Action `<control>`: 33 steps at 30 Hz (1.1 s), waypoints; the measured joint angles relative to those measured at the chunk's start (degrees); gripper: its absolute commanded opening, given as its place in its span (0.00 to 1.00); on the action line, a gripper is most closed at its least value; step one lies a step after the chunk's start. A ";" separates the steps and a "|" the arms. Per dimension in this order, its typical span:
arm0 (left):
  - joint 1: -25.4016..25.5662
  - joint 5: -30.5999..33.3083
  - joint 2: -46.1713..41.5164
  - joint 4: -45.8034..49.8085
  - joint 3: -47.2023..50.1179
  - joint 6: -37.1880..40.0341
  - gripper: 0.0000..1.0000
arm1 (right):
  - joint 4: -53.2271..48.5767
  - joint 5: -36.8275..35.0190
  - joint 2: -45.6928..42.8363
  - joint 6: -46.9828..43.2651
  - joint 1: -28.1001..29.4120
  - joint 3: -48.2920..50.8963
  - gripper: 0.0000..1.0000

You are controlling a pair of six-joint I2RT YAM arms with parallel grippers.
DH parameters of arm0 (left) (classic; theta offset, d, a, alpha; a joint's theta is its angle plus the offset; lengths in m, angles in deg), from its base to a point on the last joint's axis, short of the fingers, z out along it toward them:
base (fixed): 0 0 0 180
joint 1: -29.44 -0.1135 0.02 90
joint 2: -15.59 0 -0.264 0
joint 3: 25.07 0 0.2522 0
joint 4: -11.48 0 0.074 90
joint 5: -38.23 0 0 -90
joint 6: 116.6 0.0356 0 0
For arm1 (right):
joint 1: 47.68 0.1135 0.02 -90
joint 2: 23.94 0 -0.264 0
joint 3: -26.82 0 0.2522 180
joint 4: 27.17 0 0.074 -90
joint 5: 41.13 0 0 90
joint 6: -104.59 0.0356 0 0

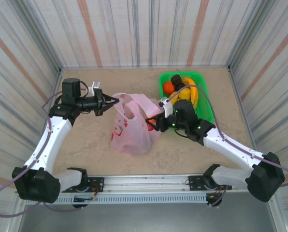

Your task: Place the fake fruits into the plastic bag and tie a complex knot

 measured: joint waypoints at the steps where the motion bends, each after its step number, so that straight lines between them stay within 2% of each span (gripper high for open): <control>1: 0.00 0.00 0.02 0.02 0.00 0.15 0.00 | 0.11 -0.52 0.28 -0.22 0.00 -0.33 0.54; 9: 0.00 -0.04 0.11 0.02 0.00 0.59 0.00 | 0.81 -4.09 2.14 -1.73 -0.04 -1.95 0.54; 20: 0.00 -0.07 0.11 0.02 -0.02 0.63 0.00 | 4.33 -4.46 6.84 -1.66 0.35 -2.62 0.55; 33: 0.00 -0.22 0.13 0.15 -0.46 0.83 0.00 | 6.58 -4.87 15.63 -1.70 1.03 -8.04 0.57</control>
